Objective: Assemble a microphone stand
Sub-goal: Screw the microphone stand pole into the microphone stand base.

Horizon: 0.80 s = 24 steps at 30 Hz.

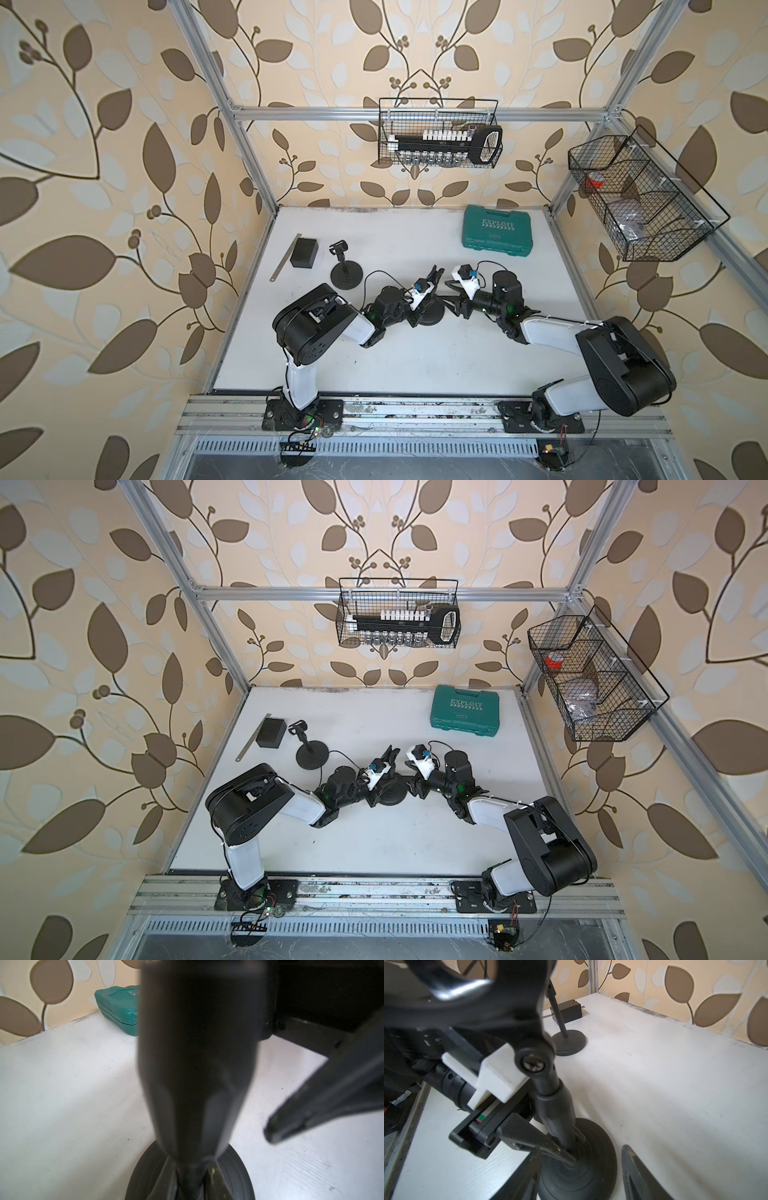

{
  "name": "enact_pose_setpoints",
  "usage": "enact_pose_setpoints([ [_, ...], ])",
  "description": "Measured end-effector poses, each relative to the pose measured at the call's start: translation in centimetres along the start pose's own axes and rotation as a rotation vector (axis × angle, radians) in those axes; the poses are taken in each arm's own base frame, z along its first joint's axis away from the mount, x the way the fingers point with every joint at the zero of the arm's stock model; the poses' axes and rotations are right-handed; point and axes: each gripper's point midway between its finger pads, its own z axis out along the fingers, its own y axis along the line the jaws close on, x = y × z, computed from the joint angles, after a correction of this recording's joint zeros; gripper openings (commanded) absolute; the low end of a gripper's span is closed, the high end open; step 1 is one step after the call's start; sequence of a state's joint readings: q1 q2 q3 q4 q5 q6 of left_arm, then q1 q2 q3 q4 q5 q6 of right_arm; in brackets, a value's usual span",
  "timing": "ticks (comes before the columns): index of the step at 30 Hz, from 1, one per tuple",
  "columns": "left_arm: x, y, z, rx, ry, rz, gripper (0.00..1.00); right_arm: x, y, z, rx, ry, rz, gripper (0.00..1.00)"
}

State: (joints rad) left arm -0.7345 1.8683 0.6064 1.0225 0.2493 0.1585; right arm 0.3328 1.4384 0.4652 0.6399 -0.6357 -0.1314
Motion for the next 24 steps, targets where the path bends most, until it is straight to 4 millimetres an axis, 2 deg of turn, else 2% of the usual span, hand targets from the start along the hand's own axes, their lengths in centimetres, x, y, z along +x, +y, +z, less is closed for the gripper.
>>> enact_pose_setpoints([
  [4, 0.0, 0.0, 0.0, 0.0, 0.0, 0.0, 0.19, -0.3, 1.0, -0.1, -0.069, 0.008, -0.02, 0.56],
  [8, 0.0, 0.0, 0.0, 0.0, 0.0, -0.001, 0.19, -1.7, 1.6, 0.1, -0.134, 0.001, -0.059, 0.56],
  [13, 0.0, 0.0, 0.0, 0.0, -0.005, -0.001, 0.19, -3.1, 1.6, 0.6, -0.171, -0.013, -0.086, 0.58],
  [20, 0.0, 0.0, 0.1, -0.001, -0.007, -0.002, 0.18, -2.5, 0.9, 1.9, -0.196, 0.02, -0.057, 0.58],
  [24, 0.0, 0.0, 0.1, -0.001, -0.007, -0.002, 0.18, -1.9, 0.9, 2.4, -0.212, 0.032, -0.038, 0.51],
])
